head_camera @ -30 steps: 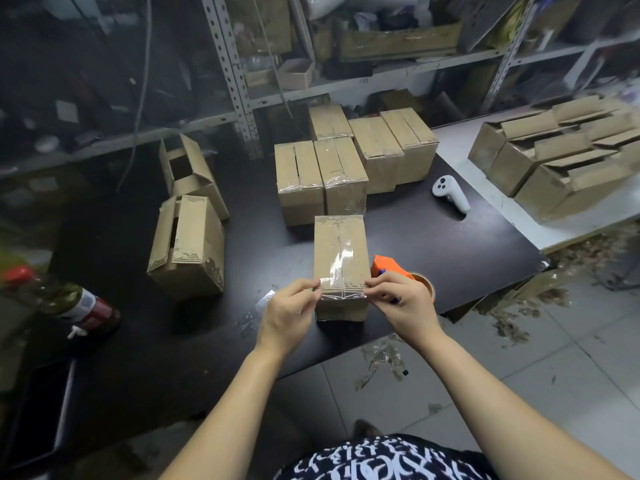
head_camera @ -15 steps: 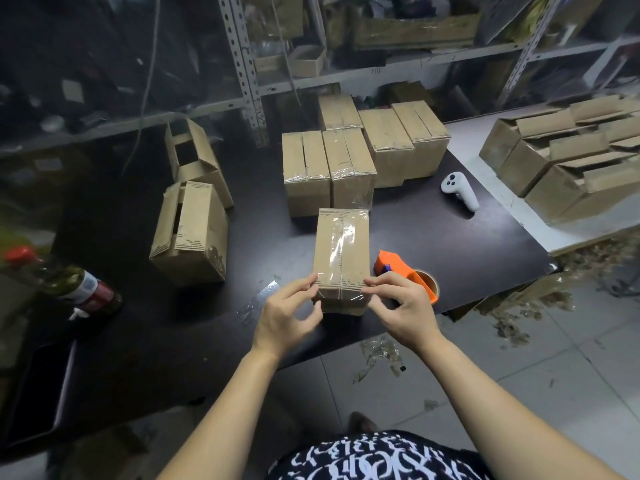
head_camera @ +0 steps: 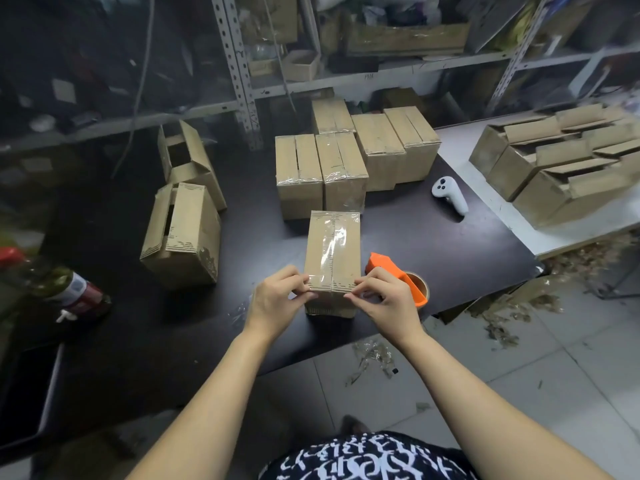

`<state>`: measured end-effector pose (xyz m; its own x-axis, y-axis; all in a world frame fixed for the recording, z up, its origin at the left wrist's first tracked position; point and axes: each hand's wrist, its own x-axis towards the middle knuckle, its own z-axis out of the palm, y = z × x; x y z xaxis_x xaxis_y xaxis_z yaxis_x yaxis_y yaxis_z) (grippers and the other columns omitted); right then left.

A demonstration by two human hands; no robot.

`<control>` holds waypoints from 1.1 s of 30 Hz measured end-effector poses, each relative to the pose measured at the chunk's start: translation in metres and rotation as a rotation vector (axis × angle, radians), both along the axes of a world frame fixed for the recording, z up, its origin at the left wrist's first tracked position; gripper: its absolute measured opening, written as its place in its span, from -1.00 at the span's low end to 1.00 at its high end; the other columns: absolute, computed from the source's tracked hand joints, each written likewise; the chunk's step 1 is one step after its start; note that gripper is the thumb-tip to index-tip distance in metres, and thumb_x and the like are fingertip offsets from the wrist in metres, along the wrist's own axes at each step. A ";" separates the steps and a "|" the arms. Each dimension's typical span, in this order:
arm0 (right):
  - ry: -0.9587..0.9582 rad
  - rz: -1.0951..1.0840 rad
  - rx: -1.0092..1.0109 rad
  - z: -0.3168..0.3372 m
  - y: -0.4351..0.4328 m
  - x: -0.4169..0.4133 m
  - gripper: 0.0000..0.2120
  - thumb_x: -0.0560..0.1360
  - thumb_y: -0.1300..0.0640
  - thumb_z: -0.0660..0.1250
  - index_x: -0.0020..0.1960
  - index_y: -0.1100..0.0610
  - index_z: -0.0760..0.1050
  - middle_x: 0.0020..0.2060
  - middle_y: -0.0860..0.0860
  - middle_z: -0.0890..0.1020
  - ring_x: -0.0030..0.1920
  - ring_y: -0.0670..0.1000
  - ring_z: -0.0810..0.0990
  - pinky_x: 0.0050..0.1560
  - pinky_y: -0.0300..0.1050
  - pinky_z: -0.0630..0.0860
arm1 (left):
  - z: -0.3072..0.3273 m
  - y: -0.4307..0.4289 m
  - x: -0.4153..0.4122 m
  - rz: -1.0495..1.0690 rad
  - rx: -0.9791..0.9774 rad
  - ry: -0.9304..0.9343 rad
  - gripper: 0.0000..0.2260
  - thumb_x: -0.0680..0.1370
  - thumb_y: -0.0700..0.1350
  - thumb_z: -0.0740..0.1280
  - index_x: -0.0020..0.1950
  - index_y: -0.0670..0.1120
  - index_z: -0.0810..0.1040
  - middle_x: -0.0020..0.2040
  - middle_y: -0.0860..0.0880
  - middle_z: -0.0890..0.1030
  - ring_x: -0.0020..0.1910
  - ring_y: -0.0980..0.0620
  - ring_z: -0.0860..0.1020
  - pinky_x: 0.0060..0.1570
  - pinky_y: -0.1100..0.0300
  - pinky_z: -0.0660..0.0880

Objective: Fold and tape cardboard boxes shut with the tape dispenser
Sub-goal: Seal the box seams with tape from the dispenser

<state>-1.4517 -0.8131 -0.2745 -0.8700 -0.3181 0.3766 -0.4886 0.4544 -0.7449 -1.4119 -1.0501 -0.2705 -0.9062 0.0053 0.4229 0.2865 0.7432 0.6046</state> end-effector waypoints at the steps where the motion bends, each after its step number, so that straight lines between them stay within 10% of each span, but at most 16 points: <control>1: -0.013 0.003 0.005 0.001 0.000 -0.001 -0.89 0.42 0.20 0.60 -0.10 0.14 0.69 -0.12 -0.03 0.61 -0.02 -0.03 0.66 -0.12 -0.08 0.65 | -0.001 0.000 0.000 0.002 -0.010 0.000 -0.81 0.36 -0.28 0.62 -0.21 -0.18 0.62 -0.18 0.00 0.60 -0.14 0.03 0.69 -0.27 0.02 0.63; 9: -0.045 -0.189 0.088 0.007 -0.021 0.003 -0.59 0.33 -0.29 0.55 -0.23 0.04 0.55 -0.22 -0.17 0.45 -0.25 -0.14 0.47 -0.36 -0.23 0.39 | 0.005 0.015 0.003 0.137 -0.093 -0.064 -0.66 0.41 0.18 0.52 -0.22 -0.07 0.57 -0.22 0.10 0.45 -0.34 0.05 0.49 -0.42 0.15 0.48; 15: -0.075 -0.101 0.079 0.005 -0.015 -0.005 -0.69 0.35 -0.02 0.64 -0.19 0.11 0.57 -0.21 -0.08 0.48 -0.24 -0.07 0.49 -0.28 -0.11 0.51 | 0.004 0.017 0.000 0.147 0.043 -0.094 -0.78 0.35 -0.13 0.65 -0.17 -0.16 0.67 -0.24 0.06 0.52 -0.31 0.05 0.57 -0.34 0.05 0.57; 19: -0.109 -0.057 0.030 0.005 -0.008 -0.005 -0.77 0.36 0.12 0.65 -0.15 0.14 0.62 -0.19 -0.08 0.52 -0.18 -0.10 0.54 -0.20 -0.22 0.54 | 0.005 0.013 0.005 0.122 0.138 -0.082 -0.82 0.34 -0.33 0.62 -0.15 -0.23 0.68 -0.23 0.03 0.54 -0.17 -0.01 0.69 -0.24 0.39 0.51; 26: -0.234 -0.008 -0.135 0.003 0.010 -0.005 -0.80 0.42 0.36 0.56 0.01 0.16 0.74 0.01 -0.05 0.69 0.08 -0.09 0.68 0.09 -0.11 0.67 | -0.002 0.011 0.013 0.084 0.203 -0.081 -0.86 0.37 -0.39 0.58 -0.22 -0.19 0.70 -0.17 0.04 0.60 0.01 0.23 0.65 -0.09 0.35 0.55; 33: -0.352 -0.053 -0.132 0.006 0.015 -0.010 -0.66 0.48 0.29 0.53 0.20 0.02 0.64 0.10 -0.19 0.65 0.11 -0.15 0.66 0.14 -0.09 0.66 | 0.011 0.025 0.021 0.205 0.390 -0.187 -0.76 0.39 -0.23 0.62 0.01 -0.07 0.72 0.05 0.07 0.62 -0.21 0.09 0.68 -0.20 0.27 0.58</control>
